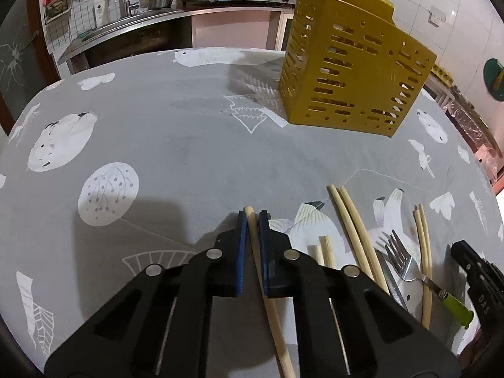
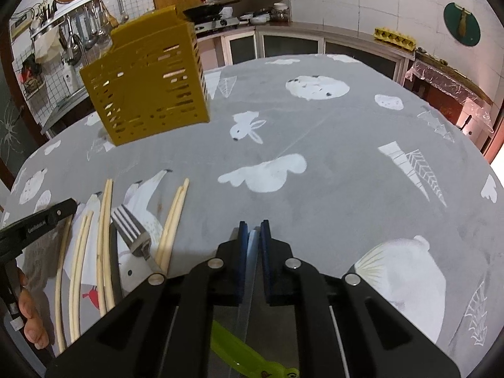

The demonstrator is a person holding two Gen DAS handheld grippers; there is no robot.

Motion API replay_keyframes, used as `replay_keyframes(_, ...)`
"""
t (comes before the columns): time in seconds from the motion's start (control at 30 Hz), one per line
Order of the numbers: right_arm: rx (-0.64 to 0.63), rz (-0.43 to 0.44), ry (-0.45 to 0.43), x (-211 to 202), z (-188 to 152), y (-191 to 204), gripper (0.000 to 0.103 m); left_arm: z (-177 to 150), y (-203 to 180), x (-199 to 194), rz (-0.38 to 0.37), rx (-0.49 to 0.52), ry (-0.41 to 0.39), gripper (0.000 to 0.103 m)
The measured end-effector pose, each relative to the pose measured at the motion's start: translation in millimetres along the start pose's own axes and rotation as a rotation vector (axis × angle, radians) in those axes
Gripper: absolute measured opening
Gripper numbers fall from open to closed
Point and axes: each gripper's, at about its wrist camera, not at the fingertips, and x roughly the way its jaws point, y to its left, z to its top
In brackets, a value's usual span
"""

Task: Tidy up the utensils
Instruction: 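Close the left gripper on a wooden chopstick while the right gripper holds the spoon, then lift and carry the spoon and chopstick over the yellow holder with both grippers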

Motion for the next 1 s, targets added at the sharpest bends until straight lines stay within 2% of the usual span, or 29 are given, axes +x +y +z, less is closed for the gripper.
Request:
replay_keyframes(0.13,-0.004,-0.011,-0.044,-8,5,-2,0.008,0,-1,-3,0.006,0.007,-0.023,0.006)
replay_keyframes(0.47,-0.033,0.022,-0.187,-39,27,-6,0.008,2,-1,-36,0.012,0.016,-0.155,0.006)
replay_keyframes(0.6,-0.059,0.041,-0.269,-53,38,-4,0.008,4,-3,-60,0.024,0.029,-0.246,0.005)
replay_keyframes(0.73,-0.047,0.096,-0.34,-62,49,-8,0.008,4,-3,-79,0.025,0.03,-0.309,0.005)
replay_keyframes(1.0,-0.063,0.155,-0.438,-69,66,-16,0.008,6,-6,-118,0.017,0.012,-0.463,0.005)
